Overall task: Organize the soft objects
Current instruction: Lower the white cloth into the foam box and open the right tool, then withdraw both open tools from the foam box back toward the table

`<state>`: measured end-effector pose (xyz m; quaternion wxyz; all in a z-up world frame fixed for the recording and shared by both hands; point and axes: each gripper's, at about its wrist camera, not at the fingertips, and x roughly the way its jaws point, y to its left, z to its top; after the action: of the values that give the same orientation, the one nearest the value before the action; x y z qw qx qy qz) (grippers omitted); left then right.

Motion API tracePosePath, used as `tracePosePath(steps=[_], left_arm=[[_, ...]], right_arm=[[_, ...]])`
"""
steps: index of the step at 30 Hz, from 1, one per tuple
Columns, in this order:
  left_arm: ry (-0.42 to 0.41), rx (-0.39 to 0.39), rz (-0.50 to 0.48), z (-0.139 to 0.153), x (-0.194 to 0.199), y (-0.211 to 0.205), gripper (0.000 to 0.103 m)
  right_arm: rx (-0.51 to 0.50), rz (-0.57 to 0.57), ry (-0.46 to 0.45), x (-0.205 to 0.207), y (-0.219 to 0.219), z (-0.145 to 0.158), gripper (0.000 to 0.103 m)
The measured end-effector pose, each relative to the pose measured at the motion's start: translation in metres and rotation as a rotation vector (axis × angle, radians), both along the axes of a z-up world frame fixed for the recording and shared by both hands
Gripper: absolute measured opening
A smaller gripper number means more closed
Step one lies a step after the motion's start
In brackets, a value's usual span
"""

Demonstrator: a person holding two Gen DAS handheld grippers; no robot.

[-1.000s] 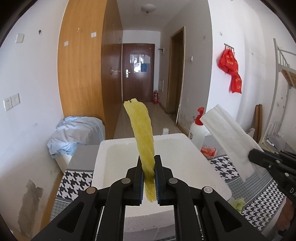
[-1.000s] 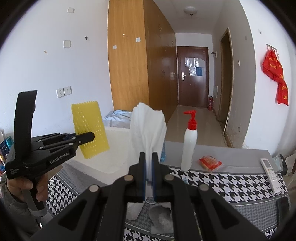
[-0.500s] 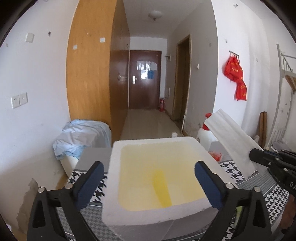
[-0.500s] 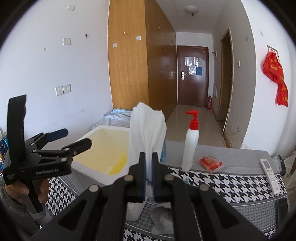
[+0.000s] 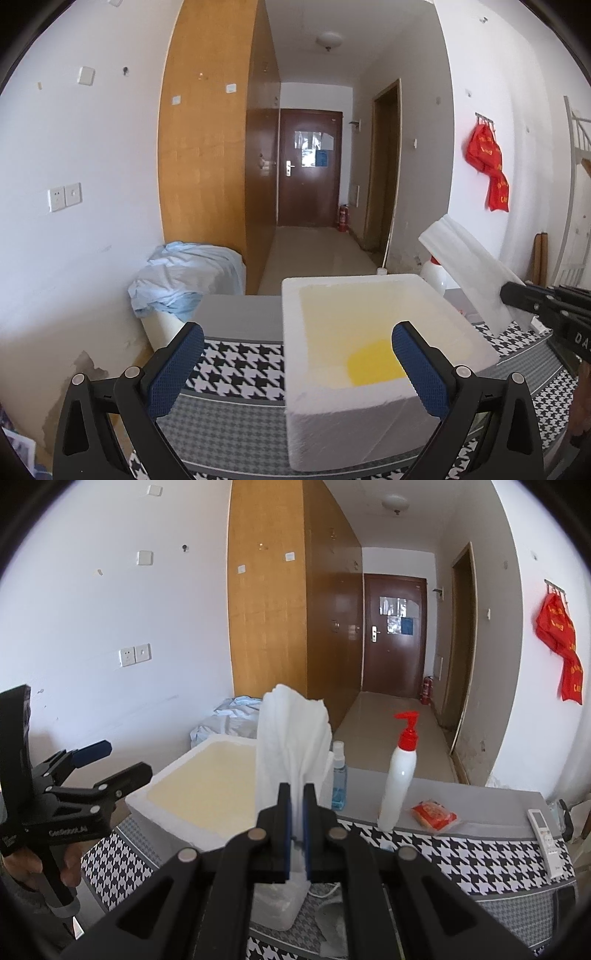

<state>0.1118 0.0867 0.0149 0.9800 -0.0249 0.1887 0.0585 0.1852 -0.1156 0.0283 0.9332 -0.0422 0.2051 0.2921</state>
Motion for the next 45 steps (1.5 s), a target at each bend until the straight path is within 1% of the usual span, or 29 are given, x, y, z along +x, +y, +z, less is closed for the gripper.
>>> tracePosePath(steps=[10,14,30,32,33,34,35,36,37,45], left_arm=[[0.001,0.008,0.013,-0.005,-0.009,0.007,0.102],[-0.003,-0.002,0.017,-0.006,-0.012,0.011,0.102],[0.007,-0.014,0.002,-0.013,-0.022,0.012,0.102],[0.011,-0.014,0.003,-0.014,-0.022,0.013,0.102],[0.012,-0.015,0.003,-0.014,-0.022,0.013,0.102],[0.012,-0.016,0.002,-0.014,-0.022,0.013,0.102],[0.014,-0.018,0.002,-0.015,-0.022,0.013,0.102],[0.016,-0.019,0.002,-0.015,-0.022,0.013,0.102],[0.018,-0.019,0.002,-0.016,-0.022,0.013,0.102],[0.019,-0.020,0.003,-0.015,-0.023,0.011,0.102]], right_arm=[[-0.013,0.021,0.007,0.004,0.017,0.003,0.008],[-0.014,0.026,0.015,0.008,0.023,0.003,0.008],[-0.027,0.057,0.074,0.027,0.050,-0.007,0.008],[-0.027,0.064,0.083,0.029,0.052,-0.007,0.010],[-0.028,0.065,0.086,0.029,0.053,-0.008,0.017],[-0.030,0.070,0.089,0.030,0.054,-0.008,0.034],[-0.035,0.076,0.091,0.029,0.055,-0.009,0.046],[-0.040,0.079,0.091,0.028,0.056,-0.010,0.064],[-0.037,0.084,0.088,0.027,0.056,-0.010,0.066],[-0.021,0.101,0.075,0.016,0.053,-0.007,0.066]])
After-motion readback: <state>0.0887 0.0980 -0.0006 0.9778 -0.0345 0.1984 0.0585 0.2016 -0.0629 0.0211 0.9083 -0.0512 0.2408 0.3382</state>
